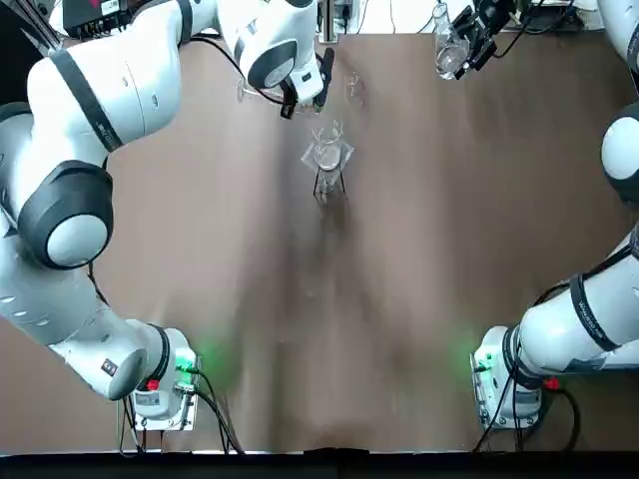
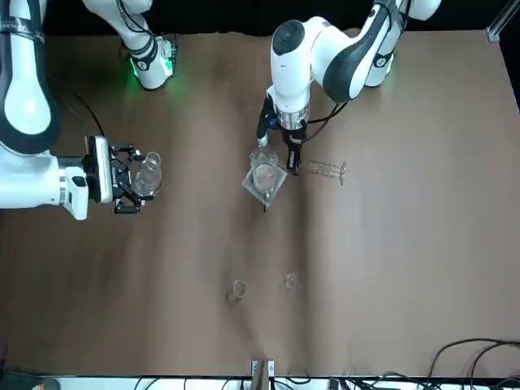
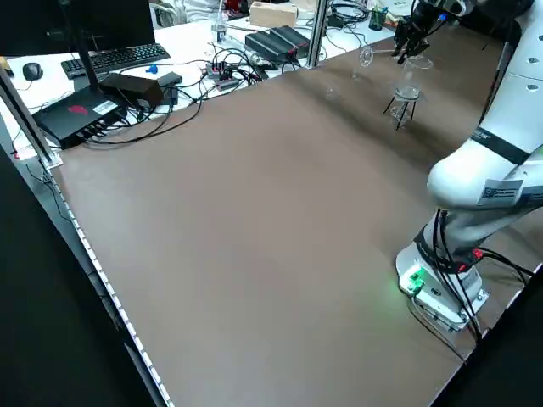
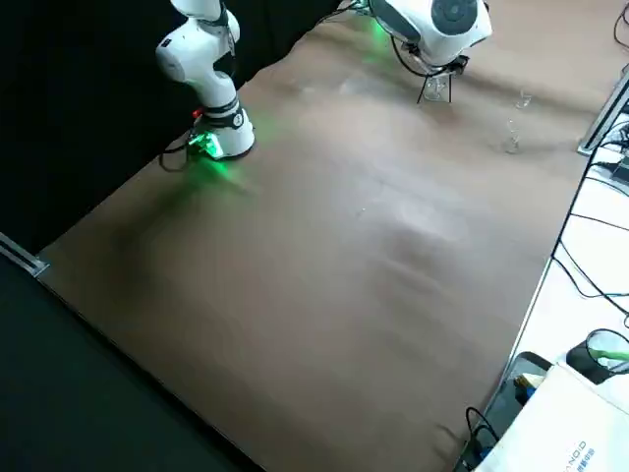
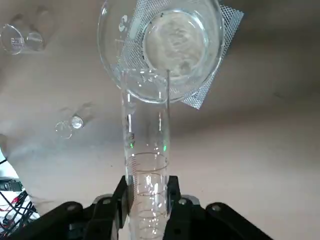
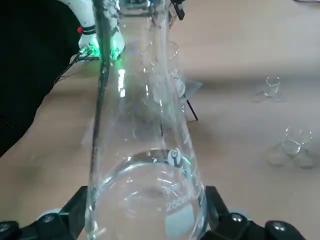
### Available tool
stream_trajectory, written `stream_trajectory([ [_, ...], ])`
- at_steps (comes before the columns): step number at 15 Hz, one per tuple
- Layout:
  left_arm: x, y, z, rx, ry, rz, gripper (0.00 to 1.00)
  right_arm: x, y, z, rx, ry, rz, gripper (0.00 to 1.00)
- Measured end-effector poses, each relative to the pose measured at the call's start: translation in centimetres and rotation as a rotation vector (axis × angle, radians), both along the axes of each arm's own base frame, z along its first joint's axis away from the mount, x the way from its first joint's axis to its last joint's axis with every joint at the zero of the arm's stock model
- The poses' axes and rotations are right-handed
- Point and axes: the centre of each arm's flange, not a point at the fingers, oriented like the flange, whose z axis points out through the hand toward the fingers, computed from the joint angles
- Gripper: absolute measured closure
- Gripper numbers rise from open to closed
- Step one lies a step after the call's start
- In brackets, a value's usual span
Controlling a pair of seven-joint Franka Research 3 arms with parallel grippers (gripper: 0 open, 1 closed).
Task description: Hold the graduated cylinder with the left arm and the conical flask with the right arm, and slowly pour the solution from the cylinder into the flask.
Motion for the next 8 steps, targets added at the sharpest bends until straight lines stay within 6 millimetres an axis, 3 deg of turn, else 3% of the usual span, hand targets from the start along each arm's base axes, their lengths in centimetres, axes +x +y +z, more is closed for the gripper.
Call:
stream_trajectory([
  [8, 1.3, 0.4, 0.5, -0.08, 0.056, 0.08, 0.66, -0.6, 5.2, 0.4, -0.082, 0.025, -0.015, 0.04],
])
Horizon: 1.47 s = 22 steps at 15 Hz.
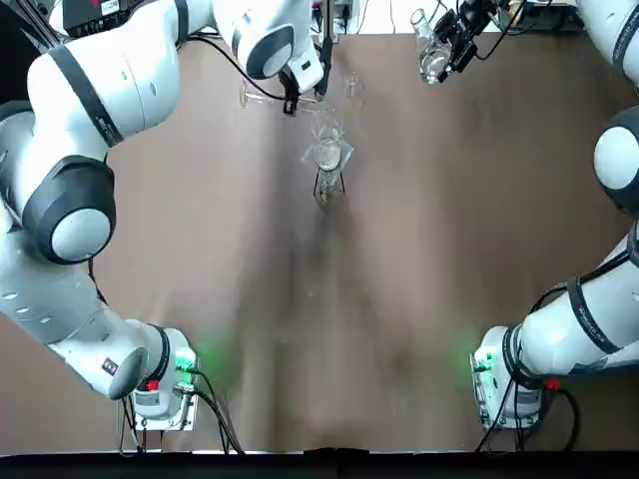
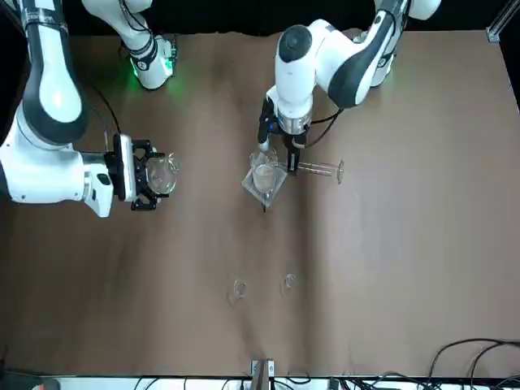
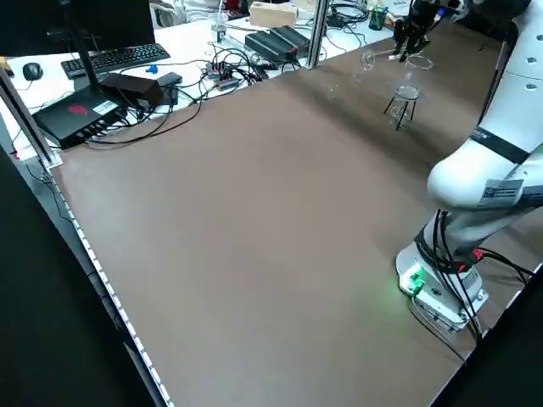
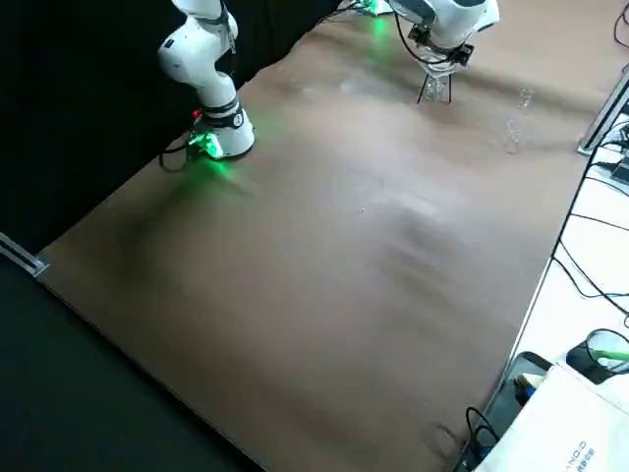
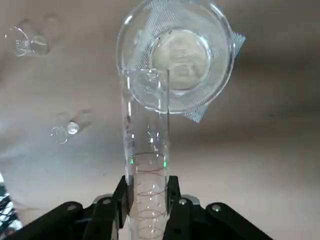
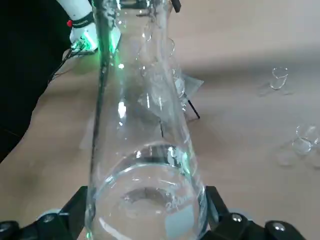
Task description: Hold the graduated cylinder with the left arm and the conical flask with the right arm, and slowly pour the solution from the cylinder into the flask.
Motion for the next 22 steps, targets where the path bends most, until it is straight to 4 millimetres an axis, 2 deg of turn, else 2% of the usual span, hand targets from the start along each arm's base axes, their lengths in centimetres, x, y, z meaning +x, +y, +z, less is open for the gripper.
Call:
stream_trajectory([
  [5, 2.4, 2.5, 0.0, -0.114, 0.108, 0.094, 0.66, -0.8, 3.5, 0.3, -0.079, 0.009, -0.002, 0.04],
  [8, 3.5, 3.8, -0.2, -0.219, 0.2, 0.118, 0.66, -1.4, 5.3, 0.7, -0.11, 0.015, -0.006, 0.04],
  [11, 5.1, 5.9, 0.0, -0.352, 0.279, 0.107, 0.66, -1.9, 6.9, 1.0, -0.163, 0.025, -0.02, 0.04],
  [12, 6.6, 7.9, 0.2, -0.436, 0.306, 0.087, 0.66, -2.4, 8.5, 1.1, -0.198, 0.027, -0.026, 0.04],
  [18, 10.9, 15.9, 0.4, -0.706, 0.364, 0.034, 0.66, -3.7, 12.2, 1.1, -0.281, 0.036, -0.057, 0.04],
  [22, 13.5, 22.4, -1.0, -0.893, 0.368, 0.011, 0.66, -4.5, 14.6, 1.5, -0.334, 0.035, -0.091, 0.04],
])
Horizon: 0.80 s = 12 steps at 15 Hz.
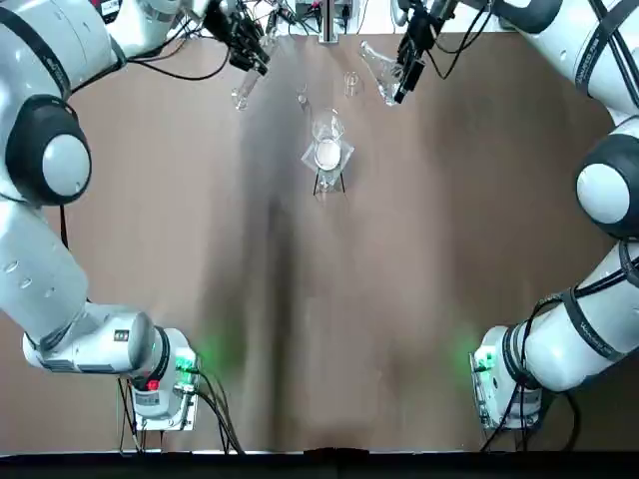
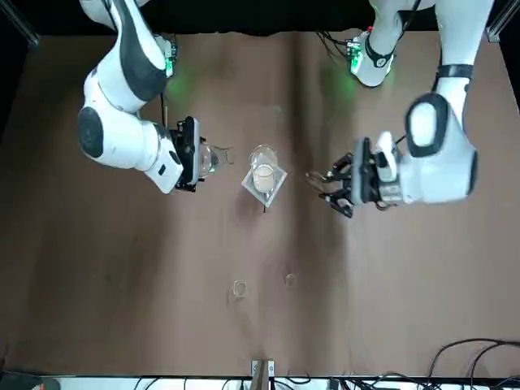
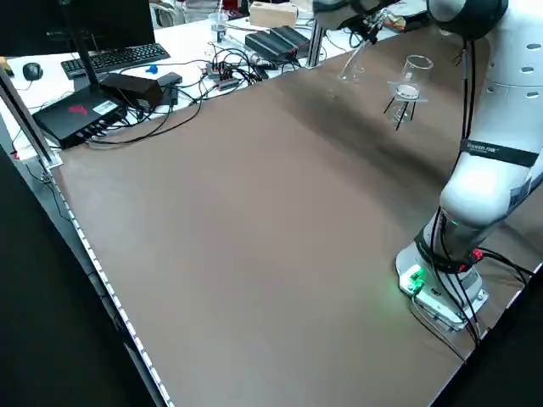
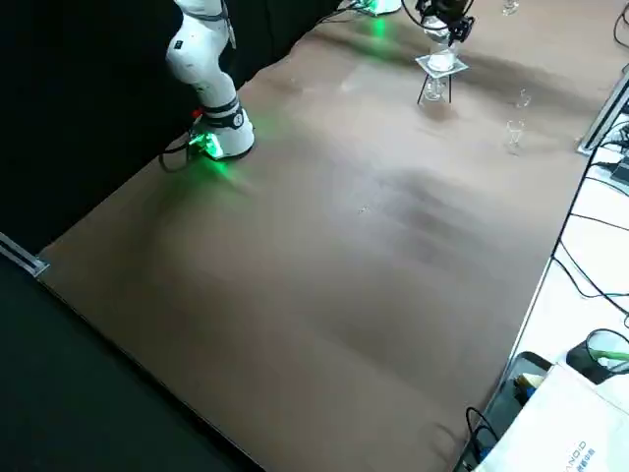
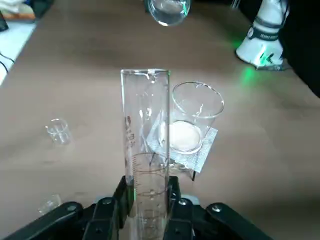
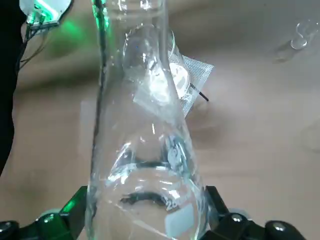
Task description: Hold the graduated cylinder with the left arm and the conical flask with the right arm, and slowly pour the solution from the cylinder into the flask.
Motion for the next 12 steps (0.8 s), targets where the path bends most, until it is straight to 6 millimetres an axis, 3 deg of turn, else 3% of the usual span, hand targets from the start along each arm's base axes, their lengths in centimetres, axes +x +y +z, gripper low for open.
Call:
stream_trajectory([
  [4, 1.6, 6.8, -2.8, -0.161, 0.004, -0.013, 0.66, -0.9, 1.9, 0.5, -0.076, -0.021, 0.002, 0.04],
  [9, 1.8, 15.0, -5.8, -0.357, -0.025, -0.036, 0.66, -1.9, 3.6, 0.4, -0.162, -0.05, 0.02, 0.04],
  [11, 1.5, 18.6, -8.0, -0.423, -0.03, -0.039, 0.66, -2.2, 4.0, 0.4, -0.182, -0.056, 0.021, 0.04],
  [12, 1.1, 21.4, -10.0, -0.49, -0.05, -0.037, 0.66, -2.4, 4.3, 0.4, -0.191, -0.061, 0.029, 0.04],
])
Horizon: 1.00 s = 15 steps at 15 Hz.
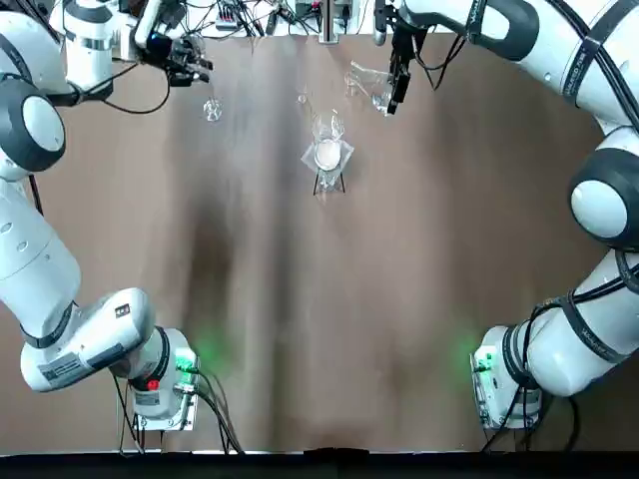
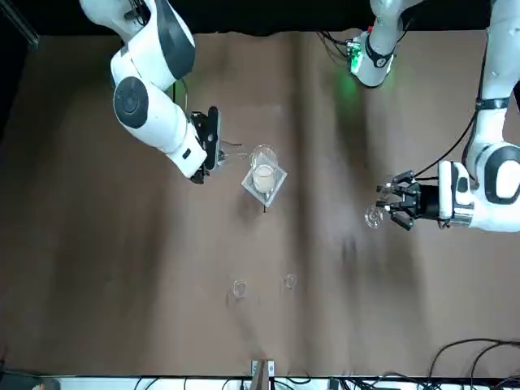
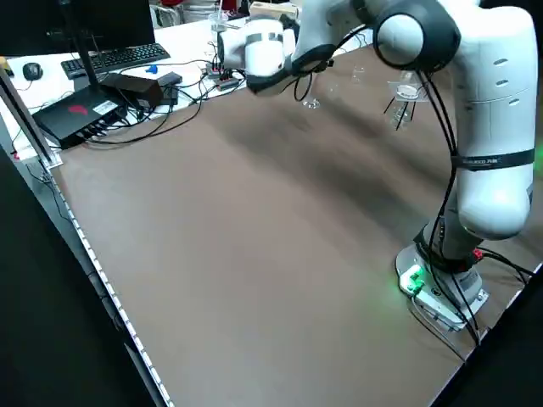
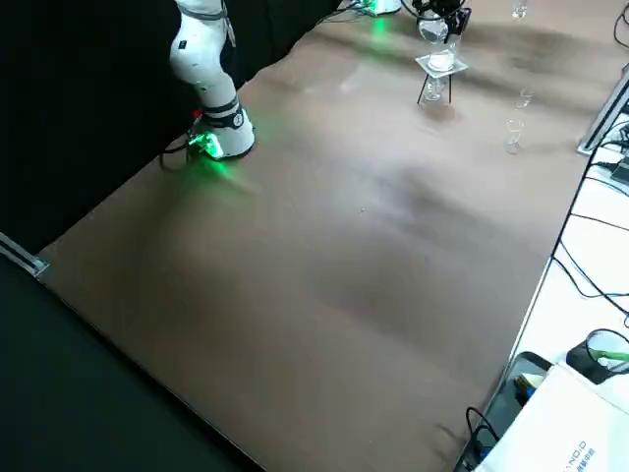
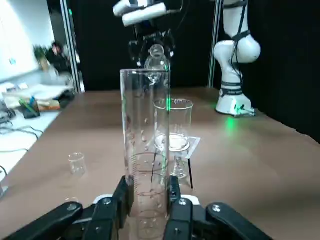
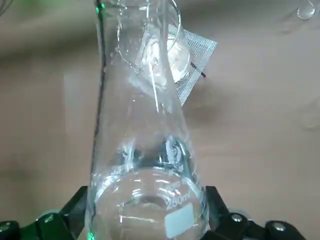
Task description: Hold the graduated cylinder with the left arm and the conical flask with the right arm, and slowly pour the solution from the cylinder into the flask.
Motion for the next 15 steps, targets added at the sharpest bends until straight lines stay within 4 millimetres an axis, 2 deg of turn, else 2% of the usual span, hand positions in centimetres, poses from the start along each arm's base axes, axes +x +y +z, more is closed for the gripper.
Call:
stream_trajectory([
  [6, -1.7, 5.6, -3.8, -0.101, -0.021, 0.047, 0.66, -1.1, 1.7, -0.1, -0.066, -0.028, 0.013, 0.04],
  [8, -2.0, 6.3, -5.4, -0.117, -0.024, 0.055, 0.66, -1.5, 2.3, -0.1, -0.087, -0.049, 0.012, 0.04],
  [12, -2.6, 6.7, -9.9, -0.157, -0.001, 0.063, 0.66, -2.0, 3.2, -0.3, -0.107, -0.059, 0.022, 0.04],
  [15, -2.8, 7.5, -11.4, -0.161, 0.014, 0.08, 0.66, -2.0, 3.3, -0.5, -0.126, -0.069, 0.032, 0.04],
])
